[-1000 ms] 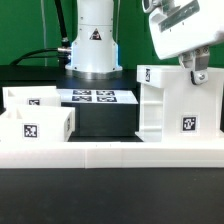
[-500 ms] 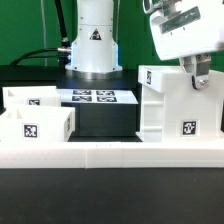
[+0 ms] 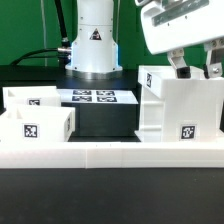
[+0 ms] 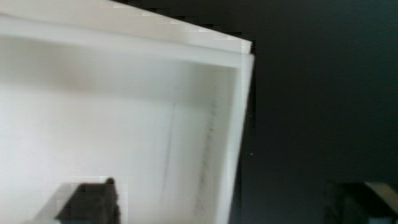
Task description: Assemble drawer
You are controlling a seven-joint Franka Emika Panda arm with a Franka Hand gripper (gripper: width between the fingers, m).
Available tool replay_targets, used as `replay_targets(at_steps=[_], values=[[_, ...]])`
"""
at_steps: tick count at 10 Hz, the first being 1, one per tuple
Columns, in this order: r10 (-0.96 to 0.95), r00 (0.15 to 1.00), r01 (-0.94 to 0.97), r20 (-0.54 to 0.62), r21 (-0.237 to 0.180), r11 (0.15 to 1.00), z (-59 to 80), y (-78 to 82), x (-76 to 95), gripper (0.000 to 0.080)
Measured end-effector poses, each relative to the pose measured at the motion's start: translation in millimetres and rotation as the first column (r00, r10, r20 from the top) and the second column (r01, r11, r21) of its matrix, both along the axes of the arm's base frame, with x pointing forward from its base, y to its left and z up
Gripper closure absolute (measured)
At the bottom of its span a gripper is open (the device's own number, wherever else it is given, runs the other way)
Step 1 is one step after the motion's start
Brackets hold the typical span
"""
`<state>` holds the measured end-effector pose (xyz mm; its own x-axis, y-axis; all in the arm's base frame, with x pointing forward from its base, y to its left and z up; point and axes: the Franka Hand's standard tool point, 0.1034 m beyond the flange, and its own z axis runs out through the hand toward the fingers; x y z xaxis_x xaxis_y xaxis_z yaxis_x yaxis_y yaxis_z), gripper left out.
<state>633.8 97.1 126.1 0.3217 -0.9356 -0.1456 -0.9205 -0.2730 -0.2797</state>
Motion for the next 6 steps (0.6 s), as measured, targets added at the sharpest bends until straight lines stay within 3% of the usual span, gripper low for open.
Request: replay_targets(at_steps=[1,3,5,6], values=[[0.045,0.999,-0.045,0.031,-0.018,0.999,11.6,-3.1,-5.1,0.0164],[0.184,0.981,-0.179,0.070,-0.064,0.982,33.7,-17.0,-18.3,0.0154],[0.308,0.947,-0.298,0.087,-0.109,0.948,37.4,-27.9,-26.0,0.0151],[0.319,0.944,-0.309,0.086,-0.112,0.944,36.2,-27.1,-26.2,0.0151]])
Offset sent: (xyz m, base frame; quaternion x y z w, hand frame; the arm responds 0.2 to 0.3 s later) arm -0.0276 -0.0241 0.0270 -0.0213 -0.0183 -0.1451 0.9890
